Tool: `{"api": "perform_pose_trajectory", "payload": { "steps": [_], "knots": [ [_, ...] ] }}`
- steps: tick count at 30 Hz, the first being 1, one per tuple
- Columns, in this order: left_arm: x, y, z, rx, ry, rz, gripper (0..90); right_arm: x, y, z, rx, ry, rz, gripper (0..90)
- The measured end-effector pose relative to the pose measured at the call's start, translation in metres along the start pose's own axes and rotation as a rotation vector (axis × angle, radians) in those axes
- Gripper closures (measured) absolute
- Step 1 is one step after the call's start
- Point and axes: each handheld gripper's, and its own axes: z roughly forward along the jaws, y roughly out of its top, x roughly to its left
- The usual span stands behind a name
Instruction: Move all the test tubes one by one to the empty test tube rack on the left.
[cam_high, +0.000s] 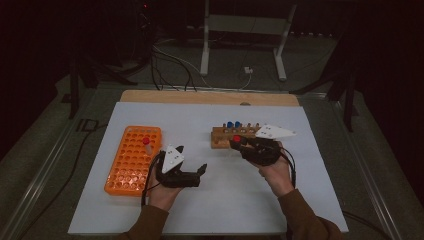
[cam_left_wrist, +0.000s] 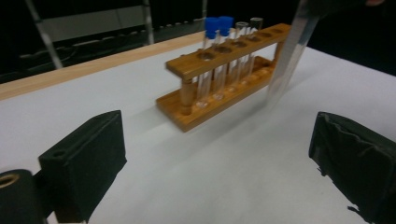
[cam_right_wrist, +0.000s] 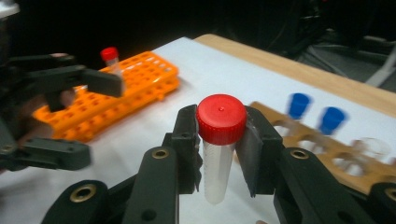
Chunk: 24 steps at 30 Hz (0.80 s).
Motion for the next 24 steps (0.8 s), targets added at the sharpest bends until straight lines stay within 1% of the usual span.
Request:
{"api": "perform_pose_trajectory", "payload": {
  "steps": [5, 7, 12, 14, 17, 19, 22, 24],
  "knots": [
    [-0.008, 0.005, 0.012, 0.013, -0.025, 0.012, 6.4, 0.012, 0.000, 0.011, 0.015, 0.048, 0.001, 70.2],
    [-0.011, 0.006, 0.016, 0.027, -0.031, 0.017, 7.7, 0.017, 0.000, 0.015, 0.020, 0.061, -0.006, 70.2],
    [-0.017, 0.010, 0.024, 0.033, -0.032, 0.035, 16.1, 0.028, 0.000, 0.022, 0.030, 0.088, -0.024, 70.2],
    [-0.019, 0.011, 0.025, 0.042, -0.033, 0.043, 17.3, 0.030, 0.000, 0.025, 0.034, 0.096, -0.028, 70.2],
    [-0.021, 0.011, 0.026, 0.037, -0.034, 0.045, 25.9, 0.033, 0.000, 0.027, 0.038, 0.106, -0.031, 70.2],
    [-0.021, 0.011, 0.026, 0.035, -0.042, 0.055, 35.0, 0.035, 0.000, 0.028, 0.039, 0.110, -0.033, 70.1],
    [-0.022, 0.011, 0.026, 0.029, -0.070, 0.057, 47.3, 0.036, 0.000, 0.029, 0.042, 0.114, -0.032, 70.1],
    [-0.022, 0.011, 0.026, 0.029, -0.088, 0.054, 53.5, 0.036, -0.001, 0.029, 0.044, 0.117, -0.033, 70.2]
  ]
}}
